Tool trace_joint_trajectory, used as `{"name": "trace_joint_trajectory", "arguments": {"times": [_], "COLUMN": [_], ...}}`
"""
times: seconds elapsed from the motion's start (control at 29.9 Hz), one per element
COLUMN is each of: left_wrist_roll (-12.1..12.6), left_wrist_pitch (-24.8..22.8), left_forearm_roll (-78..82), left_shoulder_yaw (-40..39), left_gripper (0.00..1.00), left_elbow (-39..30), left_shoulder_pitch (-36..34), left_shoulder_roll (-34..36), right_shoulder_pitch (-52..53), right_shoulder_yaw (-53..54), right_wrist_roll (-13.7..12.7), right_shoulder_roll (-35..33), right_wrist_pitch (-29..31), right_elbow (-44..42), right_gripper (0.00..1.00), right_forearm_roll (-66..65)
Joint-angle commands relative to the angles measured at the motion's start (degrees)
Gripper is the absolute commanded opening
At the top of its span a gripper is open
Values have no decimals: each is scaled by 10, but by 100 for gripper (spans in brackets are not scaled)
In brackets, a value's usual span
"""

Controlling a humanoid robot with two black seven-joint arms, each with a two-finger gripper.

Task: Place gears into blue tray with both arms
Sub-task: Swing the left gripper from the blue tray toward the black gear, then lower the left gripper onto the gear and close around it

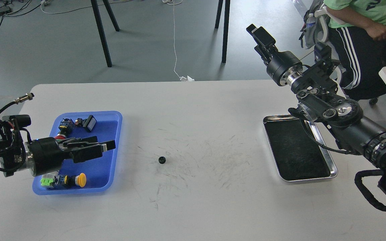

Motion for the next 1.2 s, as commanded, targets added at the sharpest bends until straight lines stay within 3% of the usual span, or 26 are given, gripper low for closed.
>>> {"name": "trace_joint_trajectory", "arguments": {"times": [0.0, 0.27, 0.43, 0.77, 1.0, 1.17], "left_wrist_roll": [0, 0, 0, 0, 0, 0], "left_wrist_pitch": [1, 56, 78, 192, 238, 240], "left_forearm_roll": [28, 54, 56, 57, 69, 69], "left_shoulder_yaw": [4, 40, 45, 96, 128, 139], "left_gripper": [99, 99, 99, 99, 99, 98], "left_elbow": [2, 17, 38, 88, 154, 170], "left_shoulder_pitch": [-6, -14, -26, -48, -41, -36], "left_shoulder_roll": [1, -48, -97, -231, -282, -301], "right_shoulder_pitch": [-4, -20, -38, -29, -27, -27], "right_shoulder_yaw": [3, -7, -8, -6, -7, -6], "right_wrist_roll": [0, 0, 0, 0, 0, 0], "right_shoulder_roll": [0, -7, -8, -16, -20, -20], "right_wrist_pitch": [0, 1, 0, 0, 0, 0], "right_elbow": [0, -22, -23, -24, -24, -25], "right_gripper": [94, 95, 95, 95, 95, 95], "right_forearm_roll": [12, 166, 170, 174, 174, 174]}}
